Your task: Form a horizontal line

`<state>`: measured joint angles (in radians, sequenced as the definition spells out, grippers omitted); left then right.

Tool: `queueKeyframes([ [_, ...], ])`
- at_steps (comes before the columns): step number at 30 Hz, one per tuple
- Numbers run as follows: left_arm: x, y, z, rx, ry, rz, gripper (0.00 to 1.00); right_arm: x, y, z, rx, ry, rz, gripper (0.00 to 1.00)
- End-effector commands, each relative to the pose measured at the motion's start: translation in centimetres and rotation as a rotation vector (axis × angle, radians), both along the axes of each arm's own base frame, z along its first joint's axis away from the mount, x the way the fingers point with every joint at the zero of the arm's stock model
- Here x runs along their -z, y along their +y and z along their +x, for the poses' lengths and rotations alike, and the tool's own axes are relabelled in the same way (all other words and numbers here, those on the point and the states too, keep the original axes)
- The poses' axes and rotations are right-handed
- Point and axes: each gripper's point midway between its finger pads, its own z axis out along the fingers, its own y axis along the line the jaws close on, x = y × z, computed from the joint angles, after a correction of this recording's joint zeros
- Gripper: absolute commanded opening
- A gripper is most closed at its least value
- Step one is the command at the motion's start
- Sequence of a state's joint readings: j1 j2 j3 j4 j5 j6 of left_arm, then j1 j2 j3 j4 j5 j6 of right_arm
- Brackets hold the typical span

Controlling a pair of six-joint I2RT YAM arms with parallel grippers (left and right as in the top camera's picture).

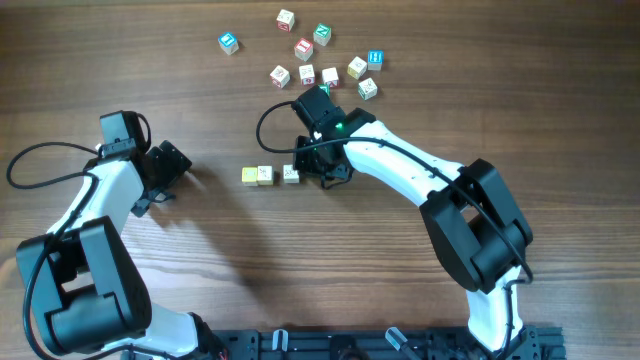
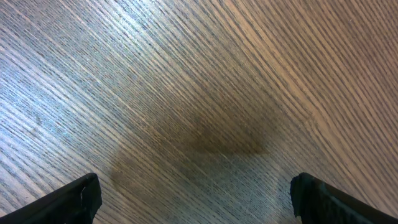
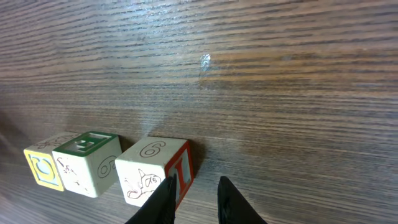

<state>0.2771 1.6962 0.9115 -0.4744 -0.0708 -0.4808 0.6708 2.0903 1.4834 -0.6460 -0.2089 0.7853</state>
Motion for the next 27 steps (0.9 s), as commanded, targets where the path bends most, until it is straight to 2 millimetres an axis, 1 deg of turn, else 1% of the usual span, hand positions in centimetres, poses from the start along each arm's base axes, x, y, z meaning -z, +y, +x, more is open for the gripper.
queueKeyframes([
  [1, 0.3, 0.2, -0.2, -0.006, 0.010, 0.006, 1.00, -0.5, -0.9, 0.8, 0.021, -0.061, -0.052, 0.24],
  [5, 0.3, 0.2, -0.2, -0.006, 0.011, 0.005, 1.00, -0.3, -1.7, 1.2, 0.038, -0.086, -0.099, 0.23],
  [8, 0.3, 0.2, -0.2, -0.006, 0.010, 0.006, 1.00, -0.1, -2.4, 1.0, 0.042, -0.079, -0.132, 0.23],
  [13, 0.3, 0.2, -0.2, -0.007, 0.010, 0.005, 1.00, 0.1, -2.8, 0.5, 0.031, -0.062, -0.152, 0.23],
  [16, 0.3, 0.2, -0.2, -0.006, 0.011, 0.005, 1.00, 0.1, -3.0, 0.7, -0.005, -0.082, -0.171, 0.23],
  [24, 0.3, 0.2, -0.2, -0.006, 0.011, 0.005, 1.00, 0.2, -3.2, 0.7, -0.002, -0.083, -0.181, 0.23],
  [27, 0.3, 0.2, -0.2, -0.006, 0.010, 0.006, 1.00, 0.5, -3.4, 0.6, 0.001, -0.078, -0.194, 0.23],
])
